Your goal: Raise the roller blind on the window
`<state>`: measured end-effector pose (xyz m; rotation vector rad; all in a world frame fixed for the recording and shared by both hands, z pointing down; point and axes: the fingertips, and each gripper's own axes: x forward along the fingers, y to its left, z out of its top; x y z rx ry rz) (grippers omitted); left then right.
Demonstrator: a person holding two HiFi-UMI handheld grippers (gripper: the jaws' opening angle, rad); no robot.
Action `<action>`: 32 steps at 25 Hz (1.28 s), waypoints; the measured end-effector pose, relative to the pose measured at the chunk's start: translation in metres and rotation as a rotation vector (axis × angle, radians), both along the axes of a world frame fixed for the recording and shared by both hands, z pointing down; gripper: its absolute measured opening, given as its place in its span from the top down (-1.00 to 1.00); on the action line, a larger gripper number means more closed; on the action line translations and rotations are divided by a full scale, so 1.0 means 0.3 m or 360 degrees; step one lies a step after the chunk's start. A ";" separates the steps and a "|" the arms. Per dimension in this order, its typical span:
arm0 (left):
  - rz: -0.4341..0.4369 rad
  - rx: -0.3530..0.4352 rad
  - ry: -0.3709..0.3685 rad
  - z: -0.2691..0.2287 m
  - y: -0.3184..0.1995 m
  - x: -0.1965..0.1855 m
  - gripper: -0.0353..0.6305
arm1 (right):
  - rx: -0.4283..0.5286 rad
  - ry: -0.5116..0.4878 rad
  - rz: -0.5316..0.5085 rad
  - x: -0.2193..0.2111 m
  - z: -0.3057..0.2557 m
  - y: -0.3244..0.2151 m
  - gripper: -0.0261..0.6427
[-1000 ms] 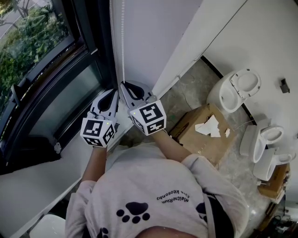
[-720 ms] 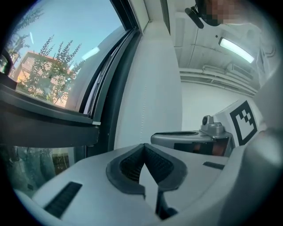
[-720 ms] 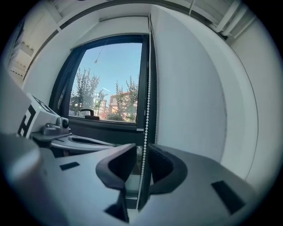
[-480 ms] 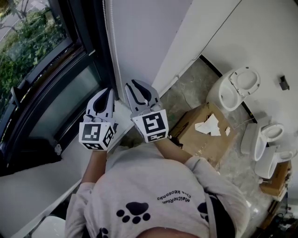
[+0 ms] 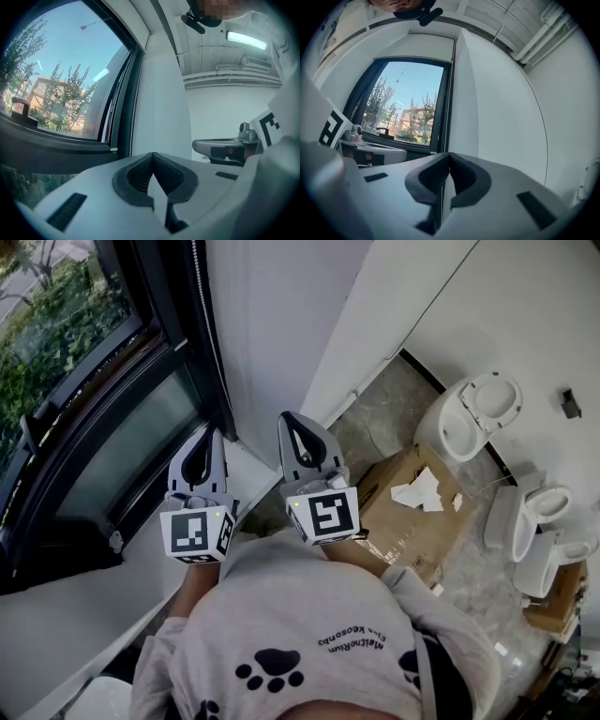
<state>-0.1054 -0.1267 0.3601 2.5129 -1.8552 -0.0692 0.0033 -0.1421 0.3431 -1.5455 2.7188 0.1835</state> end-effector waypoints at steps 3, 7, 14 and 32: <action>-0.0011 0.0019 -0.0046 -0.004 0.018 0.002 0.87 | 0.0038 -0.0020 0.0020 0.025 -0.017 0.022 0.89; -0.0023 0.0023 -0.0036 -0.007 0.043 0.004 0.87 | 0.0045 0.0008 0.0021 0.048 -0.016 0.042 0.89; -0.0016 0.0015 -0.0031 0.004 0.077 0.033 0.87 | 0.0023 -0.0026 -0.0014 0.049 0.002 0.071 0.89; -0.0076 0.0020 -0.0048 0.012 0.058 0.112 0.87 | -0.0014 -0.0025 -0.0125 0.092 0.038 0.028 0.89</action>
